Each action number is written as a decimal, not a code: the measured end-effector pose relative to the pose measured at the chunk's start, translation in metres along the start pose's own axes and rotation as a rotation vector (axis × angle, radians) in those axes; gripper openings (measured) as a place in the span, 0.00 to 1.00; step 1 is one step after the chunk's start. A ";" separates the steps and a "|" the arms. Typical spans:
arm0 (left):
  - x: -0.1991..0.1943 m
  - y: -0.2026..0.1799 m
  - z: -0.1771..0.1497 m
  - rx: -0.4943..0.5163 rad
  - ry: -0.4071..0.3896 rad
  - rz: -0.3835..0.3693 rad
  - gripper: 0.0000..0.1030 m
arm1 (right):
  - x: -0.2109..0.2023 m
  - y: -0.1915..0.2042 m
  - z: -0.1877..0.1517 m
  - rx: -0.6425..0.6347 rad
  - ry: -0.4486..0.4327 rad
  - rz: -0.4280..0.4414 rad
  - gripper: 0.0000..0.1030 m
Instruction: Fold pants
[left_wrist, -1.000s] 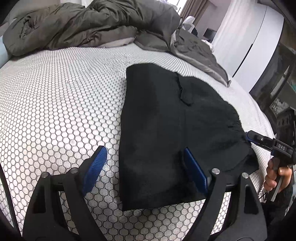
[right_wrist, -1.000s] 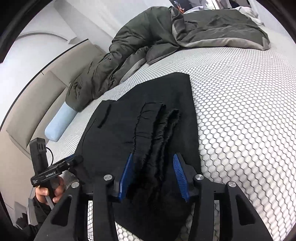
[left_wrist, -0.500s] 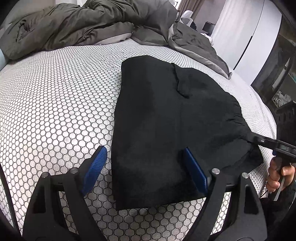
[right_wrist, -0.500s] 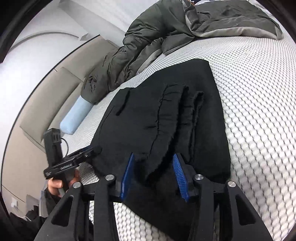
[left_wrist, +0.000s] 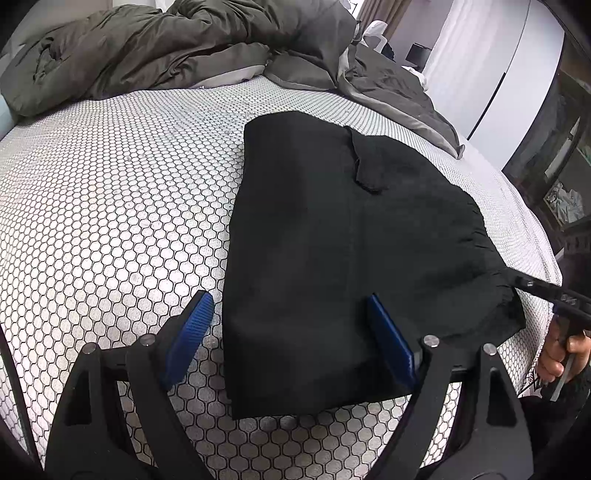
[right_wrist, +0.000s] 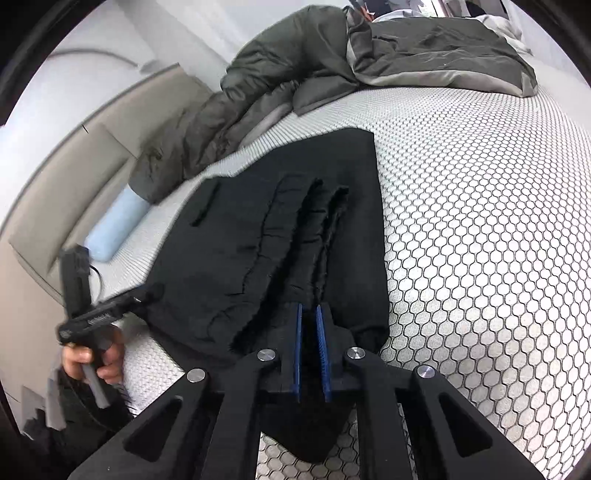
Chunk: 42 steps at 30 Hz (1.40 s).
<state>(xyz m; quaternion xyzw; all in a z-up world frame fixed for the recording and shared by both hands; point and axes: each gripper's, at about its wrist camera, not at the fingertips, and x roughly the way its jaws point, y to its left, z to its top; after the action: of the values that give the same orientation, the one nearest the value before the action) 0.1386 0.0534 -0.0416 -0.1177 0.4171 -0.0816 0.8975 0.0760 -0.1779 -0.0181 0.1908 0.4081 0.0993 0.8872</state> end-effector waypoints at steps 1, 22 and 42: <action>-0.002 0.000 0.000 -0.002 -0.006 -0.001 0.80 | -0.005 -0.001 0.001 0.015 -0.013 0.040 0.14; -0.013 -0.086 -0.034 0.378 -0.055 -0.109 0.58 | 0.002 0.037 0.010 -0.034 -0.100 0.182 0.07; -0.040 -0.033 -0.034 0.349 -0.109 0.003 0.53 | 0.007 0.008 0.008 0.094 0.000 0.220 0.20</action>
<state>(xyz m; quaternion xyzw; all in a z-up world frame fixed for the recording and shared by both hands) 0.0851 0.0267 -0.0248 0.0362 0.3478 -0.1448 0.9256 0.0865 -0.1703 -0.0142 0.2760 0.3888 0.1770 0.8610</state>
